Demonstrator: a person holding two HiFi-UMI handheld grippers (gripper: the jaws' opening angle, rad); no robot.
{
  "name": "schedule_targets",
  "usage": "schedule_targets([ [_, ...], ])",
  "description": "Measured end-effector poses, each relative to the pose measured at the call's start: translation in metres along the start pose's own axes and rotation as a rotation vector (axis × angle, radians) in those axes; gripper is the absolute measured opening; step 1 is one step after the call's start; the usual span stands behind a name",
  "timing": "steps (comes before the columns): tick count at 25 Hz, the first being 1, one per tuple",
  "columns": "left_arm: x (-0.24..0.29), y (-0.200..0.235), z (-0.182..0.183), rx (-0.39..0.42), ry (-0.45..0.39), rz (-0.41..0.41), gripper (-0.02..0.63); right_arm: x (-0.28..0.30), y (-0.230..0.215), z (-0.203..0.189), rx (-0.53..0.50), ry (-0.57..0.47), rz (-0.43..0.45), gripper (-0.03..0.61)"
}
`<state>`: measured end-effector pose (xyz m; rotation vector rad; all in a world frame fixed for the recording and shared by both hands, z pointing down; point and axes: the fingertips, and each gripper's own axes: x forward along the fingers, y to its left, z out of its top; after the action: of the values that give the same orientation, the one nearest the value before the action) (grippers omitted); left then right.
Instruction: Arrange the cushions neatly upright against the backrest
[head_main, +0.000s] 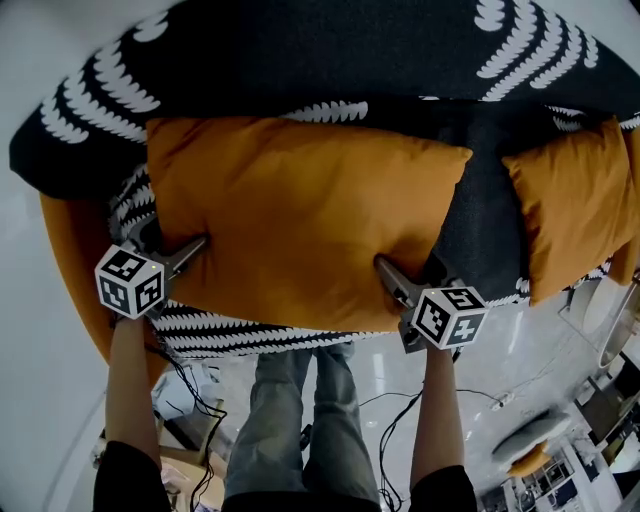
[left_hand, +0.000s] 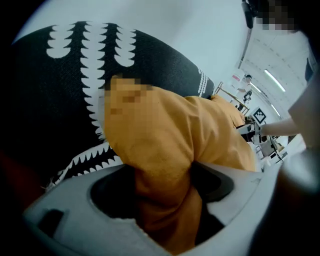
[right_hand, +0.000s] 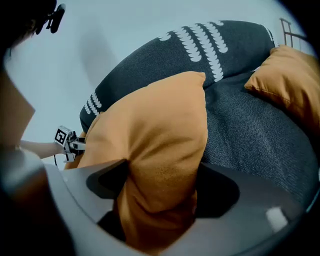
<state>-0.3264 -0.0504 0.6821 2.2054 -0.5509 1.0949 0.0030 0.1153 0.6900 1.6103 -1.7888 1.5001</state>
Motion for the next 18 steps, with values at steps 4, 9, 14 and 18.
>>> schedule_targets([
  [4,-0.007,-0.008,0.003,0.035,-0.04,0.023,0.299,-0.006,0.009,0.002,-0.064,-0.032,-0.035,0.383],
  [9,-0.021,-0.019,0.004,0.079,-0.107,0.064,0.232,-0.016,0.021,0.003,-0.165,-0.078,-0.082,0.331],
  [14,-0.032,-0.027,-0.006,0.061,-0.141,0.106,0.201,-0.023,0.033,0.003,-0.242,-0.116,-0.105,0.319],
  [18,-0.041,-0.044,-0.014,0.059,-0.16,0.139,0.19,-0.037,0.035,0.001,-0.288,-0.131,-0.11,0.313],
])
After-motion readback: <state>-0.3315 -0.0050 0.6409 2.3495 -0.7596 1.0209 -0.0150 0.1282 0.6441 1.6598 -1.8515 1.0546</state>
